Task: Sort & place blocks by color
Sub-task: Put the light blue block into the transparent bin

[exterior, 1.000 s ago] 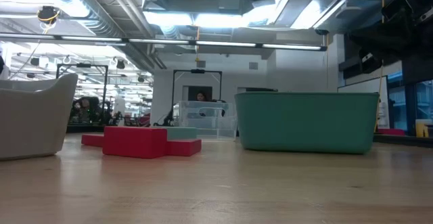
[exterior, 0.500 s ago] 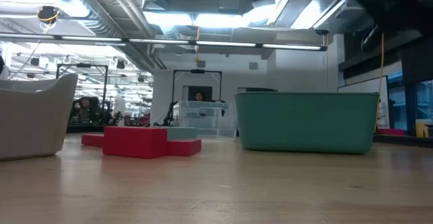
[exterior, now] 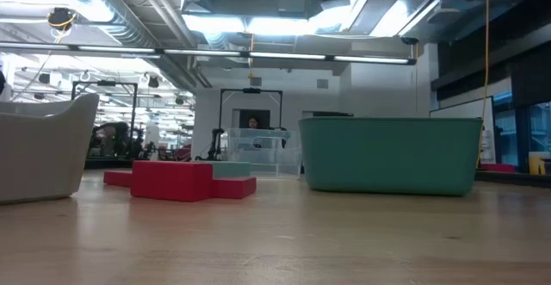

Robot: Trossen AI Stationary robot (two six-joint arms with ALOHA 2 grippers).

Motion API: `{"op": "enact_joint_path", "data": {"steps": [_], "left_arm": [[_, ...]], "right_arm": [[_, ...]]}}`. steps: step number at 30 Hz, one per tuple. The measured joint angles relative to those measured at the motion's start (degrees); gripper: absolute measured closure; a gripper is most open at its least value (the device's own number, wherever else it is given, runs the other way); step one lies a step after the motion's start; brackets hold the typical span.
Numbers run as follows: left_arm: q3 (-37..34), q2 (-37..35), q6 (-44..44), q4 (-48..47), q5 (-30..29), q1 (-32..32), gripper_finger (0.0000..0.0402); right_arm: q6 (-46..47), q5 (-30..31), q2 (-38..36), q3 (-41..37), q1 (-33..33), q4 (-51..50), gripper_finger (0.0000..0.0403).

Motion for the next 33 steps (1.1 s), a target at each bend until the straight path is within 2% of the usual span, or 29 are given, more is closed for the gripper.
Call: {"op": "enact_joint_path", "data": {"steps": [6,8,11,17,33], "left_arm": [[0.01,0.0,1.12,-0.19,0.17,0.0,0.0278],[0.02,0.0,1.14,-0.2,0.17,0.0,0.0278],[0.01,0.0,1.14,-0.79,0.15,0.0,0.0278],[0.0,0.01,1.14,-1.21,0.15,0.0,0.0278],[-0.09,1.03,1.14,-1.78,-1.35,0.02,0.0278]], "right_arm": [[-7.21,-4.75,12.39,8.27,0.0,-3.78,0.0385],[-11.2,-5.24,14.92,9.76,0.0,-3.89,0.0385],[-11.95,-5.23,17.66,11.12,0.0,-3.94,0.0385],[-7.22,-5.25,20.64,12.52,-0.01,-4.1,0.0385],[-7.23,-5.24,24.55,14.77,0.0,-6.71,0.0385]]}}
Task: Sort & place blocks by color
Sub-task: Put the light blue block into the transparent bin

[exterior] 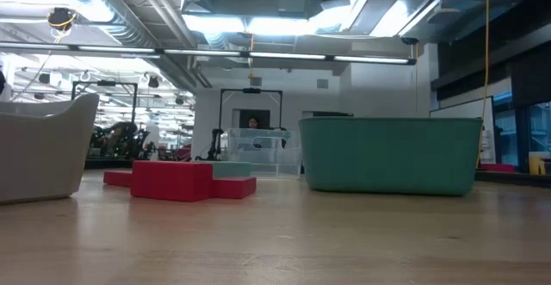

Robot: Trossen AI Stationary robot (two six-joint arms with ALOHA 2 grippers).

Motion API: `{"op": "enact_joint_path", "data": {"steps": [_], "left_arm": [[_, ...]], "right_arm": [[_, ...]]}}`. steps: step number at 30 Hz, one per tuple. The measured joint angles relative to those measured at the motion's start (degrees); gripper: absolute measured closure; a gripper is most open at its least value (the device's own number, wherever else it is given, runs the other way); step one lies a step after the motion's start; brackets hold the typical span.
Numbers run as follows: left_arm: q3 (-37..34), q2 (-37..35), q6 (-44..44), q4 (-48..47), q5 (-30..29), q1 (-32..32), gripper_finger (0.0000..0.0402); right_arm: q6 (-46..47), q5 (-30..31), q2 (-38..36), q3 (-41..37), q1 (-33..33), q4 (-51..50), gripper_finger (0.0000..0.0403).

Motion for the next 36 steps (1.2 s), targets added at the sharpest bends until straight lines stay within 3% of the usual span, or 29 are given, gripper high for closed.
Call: {"op": "enact_joint_path", "data": {"steps": [13,20,32,36], "left_arm": [[0.06,0.27,-1.51,-2.65,-0.12,0.02,0.0278],[1.92,7.39,-3.1,-3.46,0.33,3.58,0.0278],[27.13,29.29,6.59,-33.41,6.58,22.01,0.0278],[33.09,36.34,11.35,-38.81,6.77,25.79,0.0278]], "right_arm": [[0.0,0.02,0.0,0.0,0.0,-0.01,0.0385],[0.18,0.02,0.0,0.0,0.0,-0.16,0.0385],[1.27,0.04,0.37,0.0,0.0,-1.67,0.0385],[1.26,0.04,0.37,0.0,0.0,-2.09,0.0385]]}}
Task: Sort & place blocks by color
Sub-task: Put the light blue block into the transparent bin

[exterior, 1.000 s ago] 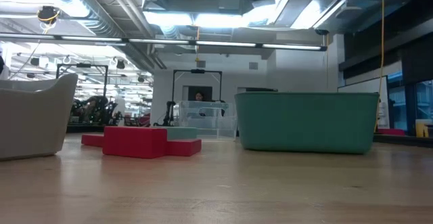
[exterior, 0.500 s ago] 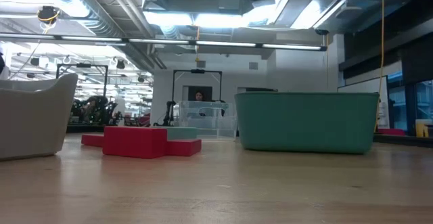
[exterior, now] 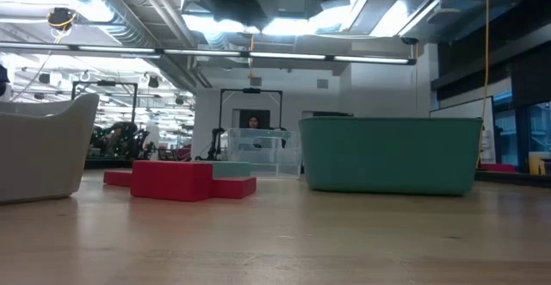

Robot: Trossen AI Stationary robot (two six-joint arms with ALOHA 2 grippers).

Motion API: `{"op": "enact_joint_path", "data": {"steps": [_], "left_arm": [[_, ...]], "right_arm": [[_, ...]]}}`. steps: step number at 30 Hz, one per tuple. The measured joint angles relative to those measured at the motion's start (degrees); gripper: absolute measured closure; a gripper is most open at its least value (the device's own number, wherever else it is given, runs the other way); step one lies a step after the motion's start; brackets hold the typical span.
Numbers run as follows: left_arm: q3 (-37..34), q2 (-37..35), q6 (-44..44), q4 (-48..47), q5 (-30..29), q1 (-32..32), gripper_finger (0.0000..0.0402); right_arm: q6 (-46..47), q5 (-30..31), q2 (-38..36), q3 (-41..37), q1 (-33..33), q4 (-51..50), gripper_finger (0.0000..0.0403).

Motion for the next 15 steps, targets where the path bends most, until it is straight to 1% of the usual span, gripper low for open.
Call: {"op": "enact_joint_path", "data": {"steps": [3,7,15], "left_arm": [[1.69,3.95,1.94,-0.2,0.05,1.55,0.0278],[1.99,7.41,3.57,-0.44,0.11,2.6,0.0278],[1.99,10.65,3.82,-1.72,-0.36,2.71,0.0278]], "right_arm": [[-0.02,0.0,0.0,0.0,-0.01,-0.3,0.0385],[-0.08,0.0,0.0,0.0,-0.02,-0.31,0.0385],[-0.19,0.0,0.0,0.0,0.0,-0.46,0.0385]]}}
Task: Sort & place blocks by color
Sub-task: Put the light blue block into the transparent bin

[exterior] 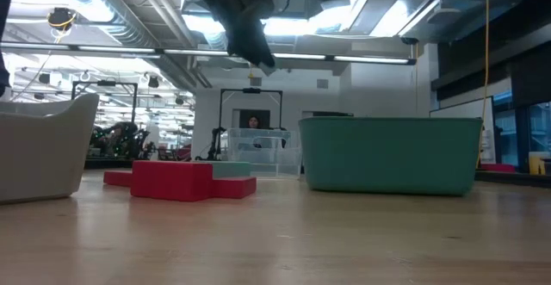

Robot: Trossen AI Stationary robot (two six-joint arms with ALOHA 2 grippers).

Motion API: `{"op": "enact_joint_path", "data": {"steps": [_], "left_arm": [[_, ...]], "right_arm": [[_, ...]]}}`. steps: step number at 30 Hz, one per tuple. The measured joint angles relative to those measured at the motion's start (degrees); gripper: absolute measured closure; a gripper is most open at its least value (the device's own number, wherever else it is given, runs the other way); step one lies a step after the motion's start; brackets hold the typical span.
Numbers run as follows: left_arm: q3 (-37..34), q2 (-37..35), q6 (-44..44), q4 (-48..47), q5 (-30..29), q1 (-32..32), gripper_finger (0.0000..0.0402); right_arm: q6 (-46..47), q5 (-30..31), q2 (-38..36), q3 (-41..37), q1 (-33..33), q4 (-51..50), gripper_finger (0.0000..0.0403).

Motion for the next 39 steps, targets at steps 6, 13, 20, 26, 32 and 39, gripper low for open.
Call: {"op": "enact_joint_path", "data": {"steps": [6,13,20,26,32,39], "left_arm": [[0.0,0.42,0.26,-0.2,-1.42,0.0,0.0278],[0.0,0.41,0.26,-0.35,-1.91,0.0,0.0278],[0.0,0.41,0.23,-0.35,-2.6,0.0,0.0278],[0.0,0.41,0.24,-0.34,-3.16,0.0,0.0278],[0.0,0.39,0.28,-0.33,-3.61,0.0,0.0278],[0.0,0.39,0.39,-0.33,-5.11,0.13,0.0278]], "right_arm": [[0.0,0.03,0.0,0.0,0.0,-0.05,0.0385],[-0.01,0.04,0.0,0.0,0.0,-0.09,0.0385],[-0.02,0.04,0.0,0.0,0.0,-0.1,0.0385],[-0.02,0.04,0.0,0.0,0.0,-0.11,0.0385],[-0.02,0.04,0.0,0.0,-0.02,-0.31,0.0385],[-0.04,0.04,0.0,0.0,-0.02,-0.31,0.0385]]}}
